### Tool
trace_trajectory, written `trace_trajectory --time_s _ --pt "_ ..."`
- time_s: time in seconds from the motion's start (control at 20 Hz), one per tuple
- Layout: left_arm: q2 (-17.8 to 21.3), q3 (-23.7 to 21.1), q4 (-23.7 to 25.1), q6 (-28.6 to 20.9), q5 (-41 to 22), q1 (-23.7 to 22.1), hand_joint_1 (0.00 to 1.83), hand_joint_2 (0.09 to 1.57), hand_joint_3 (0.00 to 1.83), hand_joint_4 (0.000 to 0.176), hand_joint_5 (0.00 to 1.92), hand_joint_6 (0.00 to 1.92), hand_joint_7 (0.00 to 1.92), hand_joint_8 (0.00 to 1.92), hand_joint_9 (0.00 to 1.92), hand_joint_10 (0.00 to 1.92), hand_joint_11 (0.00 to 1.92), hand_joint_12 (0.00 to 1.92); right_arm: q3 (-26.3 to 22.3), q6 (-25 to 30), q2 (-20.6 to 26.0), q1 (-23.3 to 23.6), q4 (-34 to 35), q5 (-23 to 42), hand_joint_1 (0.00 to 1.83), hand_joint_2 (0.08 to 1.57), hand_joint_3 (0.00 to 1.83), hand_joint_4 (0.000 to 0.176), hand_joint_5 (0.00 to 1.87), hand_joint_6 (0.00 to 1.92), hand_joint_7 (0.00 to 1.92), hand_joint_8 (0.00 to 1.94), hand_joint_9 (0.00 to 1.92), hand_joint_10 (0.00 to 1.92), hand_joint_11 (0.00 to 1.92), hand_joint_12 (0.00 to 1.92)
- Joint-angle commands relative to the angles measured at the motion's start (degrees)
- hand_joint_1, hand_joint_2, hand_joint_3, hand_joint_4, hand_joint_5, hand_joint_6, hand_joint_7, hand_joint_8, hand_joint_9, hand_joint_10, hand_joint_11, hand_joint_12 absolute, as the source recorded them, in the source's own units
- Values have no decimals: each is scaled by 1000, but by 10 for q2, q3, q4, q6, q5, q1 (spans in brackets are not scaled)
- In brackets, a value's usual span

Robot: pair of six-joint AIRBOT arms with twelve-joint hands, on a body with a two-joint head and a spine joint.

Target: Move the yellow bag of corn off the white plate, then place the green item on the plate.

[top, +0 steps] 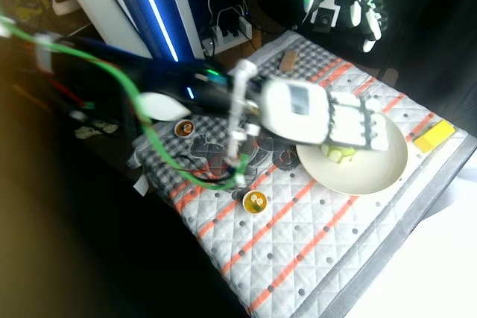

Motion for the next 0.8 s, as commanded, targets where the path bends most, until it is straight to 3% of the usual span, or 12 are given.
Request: trace_trajectory --time_s 0.0,0.05,0.1,0.15,0.2,0.3,0.4,0.45,0.55,0.6,0.7,0.75 --pt "3 -3 -5 -4 -92 -3 620 1351 0 0 65 4 1 0 32 13 0 866 -25 0 26 -1 1 126 49 1121 12 52 0 0 0 0 0 0 76 36" --pt "4 -5 -10 -4 -103 1 611 1359 1 0 29 1 0 0 6 2 0 613 -50 0 53 -13 1 166 143 1137 1 122 0 0 0 0 0 0 14 612" --pt "8 -7 -16 -4 -113 5 631 1343 1 0 5 0 0 0 0 0 0 390 -77 0 82 -33 1 213 186 1160 3 131 0 0 0 0 0 0 2 862" --pt "10 -8 -21 -4 -120 8 599 1312 0 0 0 0 0 0 0 0 0 41 -93 0 99 -49 1 245 197 1216 2 142 0 0 0 0 0 0 0 251" --pt "13 -11 -28 -4 -133 12 599 1312 0 0 0 0 0 0 0 0 0 41 -113 0 122 -77 8 293 197 1216 2 142 0 0 0 0 0 0 0 251" --pt "20 -14 -33 -4 -154 14 361 1284 0 70 0 0 0 0 0 0 0 0 -140 -4 155 -120 27 353 347 1220 3 122 0 0 0 0 0 0 0 1" --pt "30 -20 -38 -4 -185 16 330 1261 0 60 0 0 0 0 0 0 0 0 -171 -29 187 -165 59 416 403 1231 5 116 0 0 0 0 0 0 0 0" --pt "32 -22 -40 -4 -194 18 291 1247 0 62 0 0 0 0 0 0 0 0 -181 -38 197 -182 70 437 391 1237 7 83 0 0 0 0 0 0 0 0" --pt "32 -22 -49 -4 -214 26 266 1186 0 107 0 0 0 0 0 0 0 0 -200 -44 216 -241 102 508 414 1162 0 87 0 0 0 0 0 0 0 0" --pt "32 -23 -51 -4 -218 28 309 1177 0 103 0 0 0 0 0 0 0 0 -205 -44 221 -260 114 536 392 1165 0 72 0 0 0 0 0 0 0 0" --pt "32 -24 -56 -4 -235 34 327 1202 0 135 0 0 0 0 0 0 0 0 -218 -44 231 -298 135 590 412 1094 0 108 0 0 0 0 0 0 0 0" --pt "32 -24 -60 -7 -252 37 276 1199 0 149 0 0 0 0 0 0 0 0 -227 -44 243 -319 144 623 427 1091 0 92 0 0 0 0 0 0 0 0"
